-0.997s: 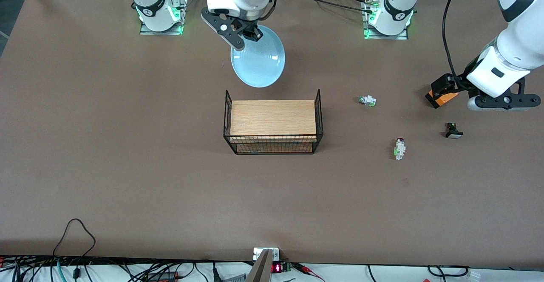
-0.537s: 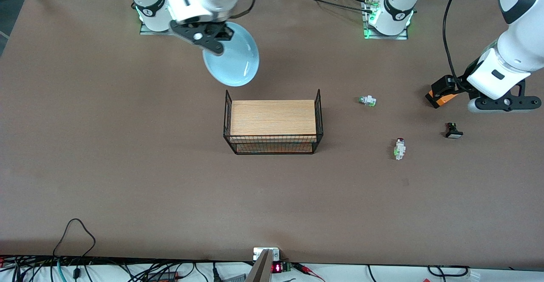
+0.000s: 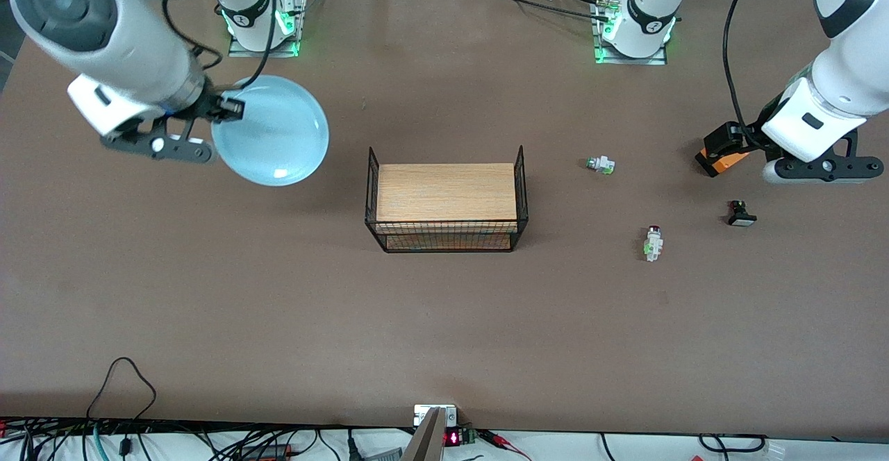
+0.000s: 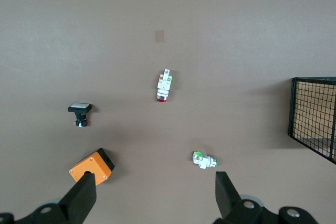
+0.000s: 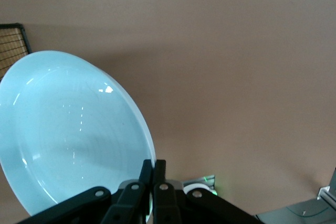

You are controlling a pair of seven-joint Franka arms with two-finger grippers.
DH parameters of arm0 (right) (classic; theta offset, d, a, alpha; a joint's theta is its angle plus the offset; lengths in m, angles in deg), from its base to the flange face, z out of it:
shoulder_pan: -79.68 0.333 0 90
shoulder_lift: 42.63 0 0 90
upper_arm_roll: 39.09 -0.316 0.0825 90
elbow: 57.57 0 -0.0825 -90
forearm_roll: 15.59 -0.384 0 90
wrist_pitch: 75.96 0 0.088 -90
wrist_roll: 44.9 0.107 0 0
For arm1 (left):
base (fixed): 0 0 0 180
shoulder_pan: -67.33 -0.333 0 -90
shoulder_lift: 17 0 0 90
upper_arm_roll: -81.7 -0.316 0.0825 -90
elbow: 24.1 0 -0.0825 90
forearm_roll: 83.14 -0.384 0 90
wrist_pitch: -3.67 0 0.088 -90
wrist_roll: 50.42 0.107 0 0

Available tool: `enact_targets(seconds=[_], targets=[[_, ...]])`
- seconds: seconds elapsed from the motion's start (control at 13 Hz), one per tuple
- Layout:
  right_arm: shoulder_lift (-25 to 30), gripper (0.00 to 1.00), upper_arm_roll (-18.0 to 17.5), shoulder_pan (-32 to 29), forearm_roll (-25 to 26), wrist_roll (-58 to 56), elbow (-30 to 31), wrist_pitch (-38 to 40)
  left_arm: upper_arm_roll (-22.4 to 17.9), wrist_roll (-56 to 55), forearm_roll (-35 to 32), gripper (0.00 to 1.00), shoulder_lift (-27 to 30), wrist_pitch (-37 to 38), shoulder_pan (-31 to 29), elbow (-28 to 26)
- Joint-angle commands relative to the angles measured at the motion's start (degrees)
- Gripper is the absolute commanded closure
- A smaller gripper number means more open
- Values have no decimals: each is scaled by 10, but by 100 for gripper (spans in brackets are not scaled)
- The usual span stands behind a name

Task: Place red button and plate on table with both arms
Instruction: 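Carry the blue plate away from the basket with the right gripper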

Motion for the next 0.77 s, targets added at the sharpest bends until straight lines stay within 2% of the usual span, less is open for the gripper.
enact_targets(seconds=[0.0,0.23,0.38,0.69], targets=[[-25,100,-10,-36,0,-32,15,-45,4,2,-9,0,-9,17,4,21],[-50,100,-10,-72,2,-131,19,-92,6,3,-9,0,-9,18,4,22],[-69,100,-11,-102,-6,-168,20,-113,8,2,-8,0,-9,18,4,24],[-100,100,-11,-118,-8,-210,40,-172,14,1,-12,0,-10,18,5,25]])
